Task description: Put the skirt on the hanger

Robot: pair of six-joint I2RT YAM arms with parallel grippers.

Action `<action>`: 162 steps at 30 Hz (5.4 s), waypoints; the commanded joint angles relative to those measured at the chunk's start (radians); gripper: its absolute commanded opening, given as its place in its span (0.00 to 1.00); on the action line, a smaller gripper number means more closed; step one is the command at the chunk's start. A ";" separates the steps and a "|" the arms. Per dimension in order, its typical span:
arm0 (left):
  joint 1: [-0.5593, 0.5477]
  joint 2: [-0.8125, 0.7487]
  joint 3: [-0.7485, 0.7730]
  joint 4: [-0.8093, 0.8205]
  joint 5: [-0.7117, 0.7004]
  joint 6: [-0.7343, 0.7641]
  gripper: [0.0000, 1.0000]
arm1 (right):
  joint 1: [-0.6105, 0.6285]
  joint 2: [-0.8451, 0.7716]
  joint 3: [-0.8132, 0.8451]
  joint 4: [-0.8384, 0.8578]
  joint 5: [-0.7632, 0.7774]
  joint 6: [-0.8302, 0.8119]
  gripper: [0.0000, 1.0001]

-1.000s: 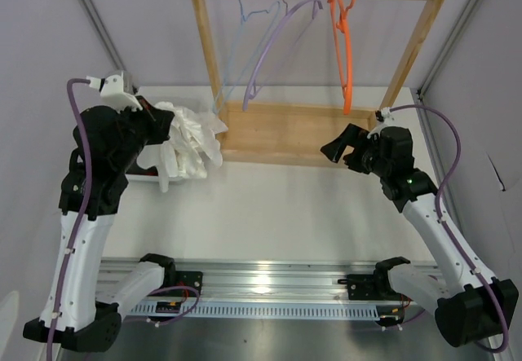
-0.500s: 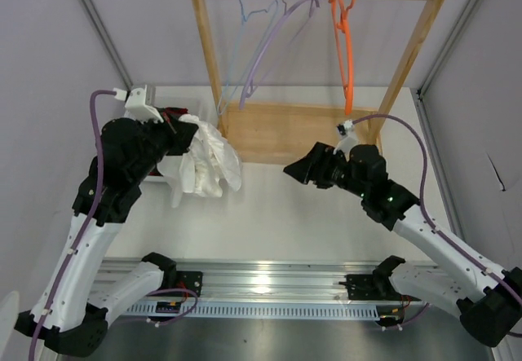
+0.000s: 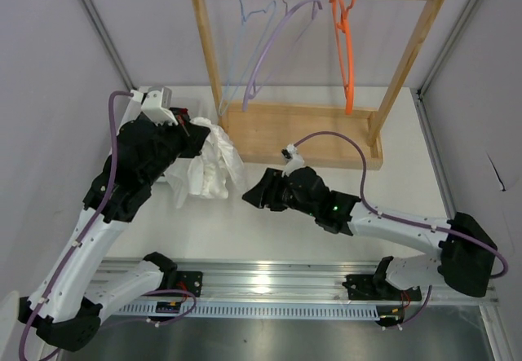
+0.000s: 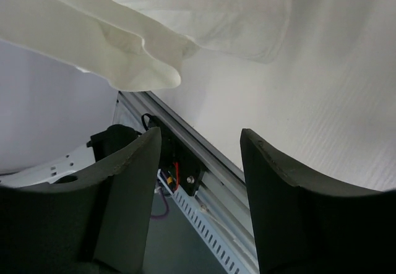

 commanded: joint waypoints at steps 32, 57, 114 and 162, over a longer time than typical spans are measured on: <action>-0.037 0.010 0.017 0.042 -0.026 0.014 0.00 | 0.065 0.366 0.251 0.184 0.084 0.070 0.47; -0.037 0.045 0.091 -0.061 0.241 0.112 0.00 | 0.036 -0.222 0.399 -0.544 0.638 -0.241 0.00; -0.184 0.188 -0.575 0.536 0.249 0.000 0.47 | -0.220 -0.343 -0.230 -0.448 0.403 -0.112 0.00; -0.577 1.097 1.202 0.322 -0.578 0.298 0.87 | -0.206 -0.301 -0.205 -0.491 0.349 -0.103 0.31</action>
